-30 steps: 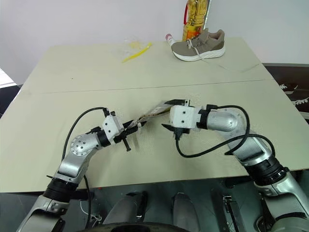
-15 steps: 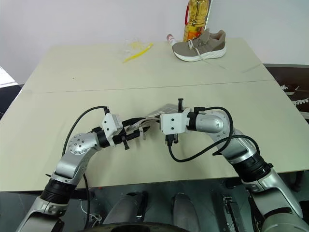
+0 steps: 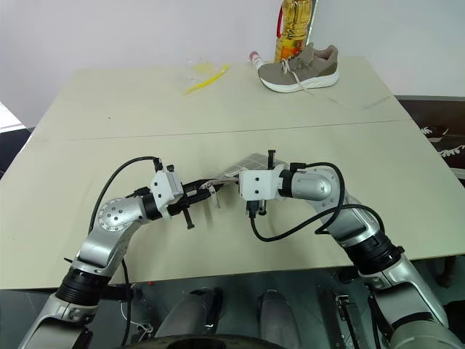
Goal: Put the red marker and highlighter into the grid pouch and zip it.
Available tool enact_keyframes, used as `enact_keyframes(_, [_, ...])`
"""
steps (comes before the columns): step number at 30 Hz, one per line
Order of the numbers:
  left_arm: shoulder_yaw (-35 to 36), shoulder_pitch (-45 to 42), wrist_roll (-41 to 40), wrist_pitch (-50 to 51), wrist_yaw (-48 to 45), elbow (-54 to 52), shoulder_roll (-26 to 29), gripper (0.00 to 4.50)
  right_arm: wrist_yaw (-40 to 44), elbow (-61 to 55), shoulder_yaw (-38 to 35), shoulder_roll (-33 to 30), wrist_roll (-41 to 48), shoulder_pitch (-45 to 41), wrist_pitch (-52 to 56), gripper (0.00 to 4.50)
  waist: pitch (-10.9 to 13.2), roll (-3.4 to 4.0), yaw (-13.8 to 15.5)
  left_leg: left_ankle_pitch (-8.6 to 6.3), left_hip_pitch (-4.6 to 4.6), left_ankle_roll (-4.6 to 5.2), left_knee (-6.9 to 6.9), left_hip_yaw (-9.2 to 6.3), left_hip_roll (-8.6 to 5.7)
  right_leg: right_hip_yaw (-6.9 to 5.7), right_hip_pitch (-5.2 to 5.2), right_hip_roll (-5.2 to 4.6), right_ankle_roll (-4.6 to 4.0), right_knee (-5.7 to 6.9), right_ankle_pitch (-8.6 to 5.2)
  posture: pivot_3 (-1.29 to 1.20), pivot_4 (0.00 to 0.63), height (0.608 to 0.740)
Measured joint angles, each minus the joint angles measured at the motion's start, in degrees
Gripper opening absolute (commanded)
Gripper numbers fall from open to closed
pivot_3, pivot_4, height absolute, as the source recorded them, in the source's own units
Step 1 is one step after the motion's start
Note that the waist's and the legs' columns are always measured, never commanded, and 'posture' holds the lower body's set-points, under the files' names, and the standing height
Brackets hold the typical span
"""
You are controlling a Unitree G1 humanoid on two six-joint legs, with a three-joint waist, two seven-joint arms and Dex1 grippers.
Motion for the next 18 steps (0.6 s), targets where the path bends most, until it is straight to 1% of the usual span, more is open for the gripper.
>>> enact_keyframes(3, [0.1, 0.0, -0.2, 0.3, 0.6, 0.1, -0.4, 0.04, -0.1, 0.1, 0.0, 0.1, -0.2, 0.0, -0.1, 0.00, 0.0, 0.00, 0.0, 0.00, 0.01, 0.00, 0.00, 0.00, 0.00, 0.00, 0.01, 0.00, 0.00, 0.01, 0.00, 0.00, 0.150, 0.740])
enact_keyframes(6, [0.5, 0.1, -1.7, 2.3, 1.6, 0.1, -2.1, 0.04, 0.1, 0.1, -0.6, 0.1, -0.1, 0.0, 0.4, 0.00, 0.0, 0.00, 0.0, 0.00, 0.03, 0.00, 0.01, 0.00, 0.00, 0.00, 0.02, 0.00, 0.00, 0.02, 0.00, 0.00, 0.150, 0.740])
enact_keyframes(7, [0.6, 0.2, -2.0, 2.8, 1.7, 0.1, -2.4, 0.00, 0.4, 0.0, -0.9, 0.1, 0.2, 0.0, 1.0, 0.70, 0.0, 0.00, 0.0, 0.00, 0.03, 0.00, 0.01, 0.00, -0.01, 0.00, 0.03, 0.00, 0.00, 0.03, 0.00, 0.00, 0.150, 0.740])
enact_keyframes(8, [1.0, 0.2, -2.9, 3.8, 2.0, 0.1, -2.8, 0.00, 1.3, -0.5, -1.8, 0.4, 2.1, 0.2, 3.4, 0.92, 0.0, 0.00, 0.0, 0.00, 0.03, 0.00, 0.01, 0.00, 0.00, 0.00, 0.02, 0.00, 0.00, 0.04, 0.00, 0.00, 0.150, 0.740])
enact_keyframes(9, [1.6, 0.2, -3.5, 4.2, 2.3, 0.2, -3.2, 0.00, 1.5, -0.9, -2.7, 0.6, 3.4, 0.2, 4.8, 1.36, 0.0, 0.00, 0.0, 0.00, 0.03, 0.00, 0.01, 0.00, 0.00, 0.01, 0.02, 0.00, 0.00, 0.06, 0.00, 0.00, 0.150, 0.740])
enact_keyframes(10, [2.8, 0.1, -4.8, 5.2, 2.9, 0.2, -3.6, 0.00, 1.7, -2.3, -5.4, 1.3, 6.9, 0.4, 9.1, 2.04, 0.0, 0.00, 0.0, 0.00, 0.02, 0.00, 0.02, -0.01, 0.00, 0.01, 0.01, 0.00, 0.00, 0.08, 0.00, 0.00, 0.150, 0.740])
enact_keyframes(11, [3.2, 0.1, -5.3, 5.6, 3.1, 0.2, -3.7, 0.00, 1.7, -3.1, -6.8, 1.6, 8.1, 0.3, 10.7, 2.32, 0.0, 0.00, 0.0, 0.00, 0.03, 0.00, 0.02, 0.00, 0.00, 0.01, 0.01, -0.01, 0.00, 0.08, 0.00, 0.00, 0.150, 0.740])
enact_keyframes(15, [4.9, -0.6, -8.4, 8.8, 3.8, 0.3, -5.0, 0.00, 1.8, -10.5, -16.0, 3.6, 22.0, 0.3, 26.3, 2.32, 0.0, -0.01, 0.0, 0.00, 0.04, 0.01, 0.02, -0.01, 0.00, 0.01, 0.02, -0.01, 0.00, 0.10, 0.00, 0.00, 0.150, 0.740])
enact_keyframes(18, [5.2, -1.4, -9.7, 10.6, 4.0, 1.1, -5.9, 0.00, 1.1, -16.6, -19.4, 4.3, 30.9, 0.2, 36.5, 2.32, 0.0, -0.01, 0.0, 0.00, 0.04, 0.01, 0.02, -0.01, 0.00, 0.01, 0.02, -0.02, 0.00, 0.10, 0.00, 0.00, 0.150, 0.740])
